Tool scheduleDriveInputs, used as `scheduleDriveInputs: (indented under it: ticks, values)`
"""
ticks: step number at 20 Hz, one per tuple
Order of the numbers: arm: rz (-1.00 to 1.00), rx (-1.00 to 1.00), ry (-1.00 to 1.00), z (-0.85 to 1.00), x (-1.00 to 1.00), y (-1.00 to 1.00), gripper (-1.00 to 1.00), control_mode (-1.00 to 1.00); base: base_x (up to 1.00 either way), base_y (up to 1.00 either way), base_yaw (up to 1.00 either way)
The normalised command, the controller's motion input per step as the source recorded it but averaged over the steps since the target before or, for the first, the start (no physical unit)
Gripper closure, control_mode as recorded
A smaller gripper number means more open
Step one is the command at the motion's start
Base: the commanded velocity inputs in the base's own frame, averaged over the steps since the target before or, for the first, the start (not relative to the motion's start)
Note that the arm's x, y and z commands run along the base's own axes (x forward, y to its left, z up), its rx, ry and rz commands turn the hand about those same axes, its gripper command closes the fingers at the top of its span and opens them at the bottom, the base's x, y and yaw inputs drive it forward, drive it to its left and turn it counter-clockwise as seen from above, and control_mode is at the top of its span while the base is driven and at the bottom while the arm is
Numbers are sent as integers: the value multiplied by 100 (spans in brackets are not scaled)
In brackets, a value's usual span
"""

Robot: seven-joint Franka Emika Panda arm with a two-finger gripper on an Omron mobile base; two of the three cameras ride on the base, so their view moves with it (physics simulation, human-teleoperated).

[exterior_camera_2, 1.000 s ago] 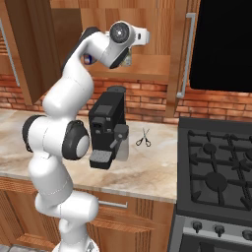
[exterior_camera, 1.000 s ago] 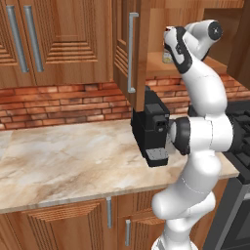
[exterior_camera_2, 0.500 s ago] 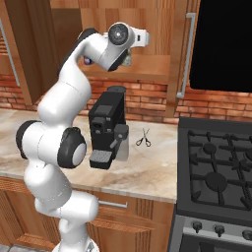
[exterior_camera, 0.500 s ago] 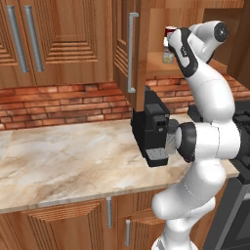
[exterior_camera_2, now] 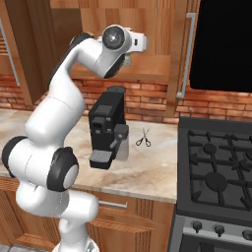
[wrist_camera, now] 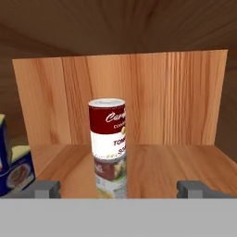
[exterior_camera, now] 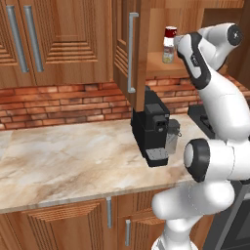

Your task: Stack two cans on top of the other two cans in the cabinet.

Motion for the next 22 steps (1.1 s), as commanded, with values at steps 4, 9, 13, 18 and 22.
scheduleDriveInputs:
  ticks: [4, 9, 13, 18, 22]
  values:
    - [0, 0, 3, 0, -48, 25, -100, -100, 0, 0, 0]
    - [0, 0, 4, 0, -43, 27, -100, -100, 0, 0, 0]
    - [-3, 0, 4, 0, -42, 9, -100, -100, 0, 0, 0]
    - [-6, 0, 3, 0, -46, -3, -100, -100, 0, 0, 0]
    - [-6, 0, 0, 0, -58, 0, -100, -100, 0, 0, 0]
